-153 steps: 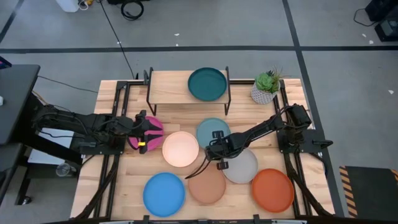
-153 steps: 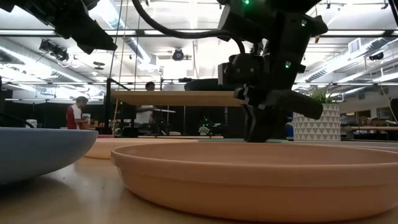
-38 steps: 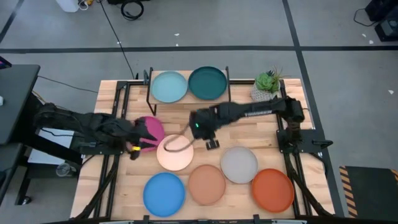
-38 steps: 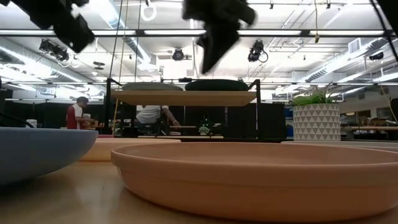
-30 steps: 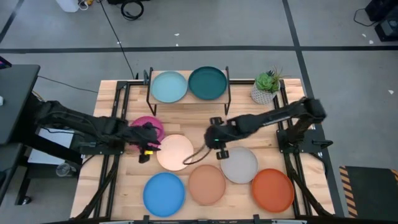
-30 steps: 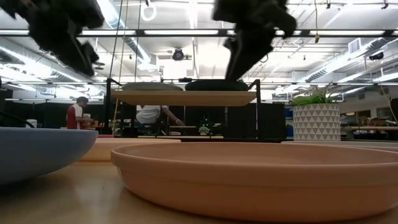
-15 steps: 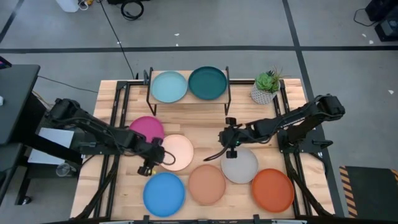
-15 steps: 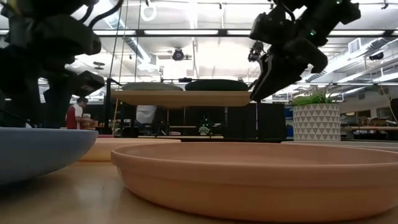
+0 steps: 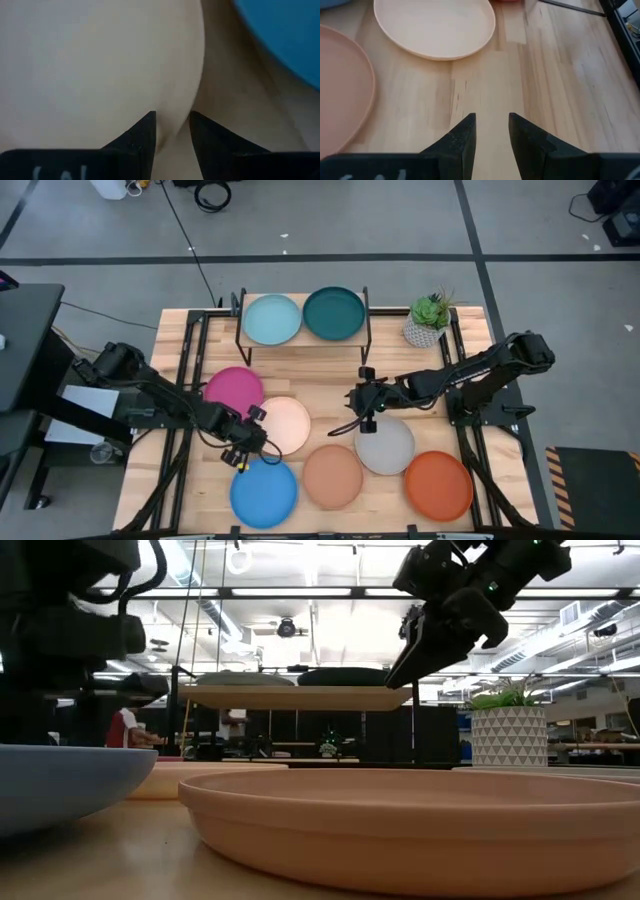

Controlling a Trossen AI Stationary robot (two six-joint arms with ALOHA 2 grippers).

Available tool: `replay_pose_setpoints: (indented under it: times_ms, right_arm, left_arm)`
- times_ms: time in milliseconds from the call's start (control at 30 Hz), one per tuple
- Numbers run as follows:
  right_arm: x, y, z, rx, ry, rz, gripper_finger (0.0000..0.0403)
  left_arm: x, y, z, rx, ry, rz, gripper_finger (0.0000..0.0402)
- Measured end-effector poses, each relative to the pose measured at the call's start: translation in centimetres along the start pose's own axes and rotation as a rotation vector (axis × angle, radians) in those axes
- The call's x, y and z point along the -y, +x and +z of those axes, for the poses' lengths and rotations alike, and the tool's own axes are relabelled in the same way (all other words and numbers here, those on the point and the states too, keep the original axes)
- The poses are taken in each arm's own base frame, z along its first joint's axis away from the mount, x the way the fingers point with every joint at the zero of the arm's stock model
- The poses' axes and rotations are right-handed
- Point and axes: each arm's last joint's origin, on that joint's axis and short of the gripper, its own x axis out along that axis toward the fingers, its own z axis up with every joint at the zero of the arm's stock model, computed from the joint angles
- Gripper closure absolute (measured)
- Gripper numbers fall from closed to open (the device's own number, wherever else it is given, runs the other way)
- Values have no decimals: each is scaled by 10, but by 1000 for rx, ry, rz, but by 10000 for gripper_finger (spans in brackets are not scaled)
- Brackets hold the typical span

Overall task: Place and stack plates onto a shelf
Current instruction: Stack the light orange plate on top of the light blue plate on the shelf

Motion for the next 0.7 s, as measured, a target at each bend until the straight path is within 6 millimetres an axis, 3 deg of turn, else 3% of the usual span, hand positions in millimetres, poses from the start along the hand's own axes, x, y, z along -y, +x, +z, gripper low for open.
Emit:
replay_pose_setpoints:
  times_ms: [300,533,700]
  right_arm:
    - [4,1,0,-1,10,15,281]
    - [14,1,-1,-9,52,-26,281]
    - [26,-16,-4,-48,108,-120,281]
  left_arm:
    - [-1,-3,12,48,94,75,385]
    - [-26,-26,46,146,102,67,386]
    - [-59,-54,68,200,62,87,386]
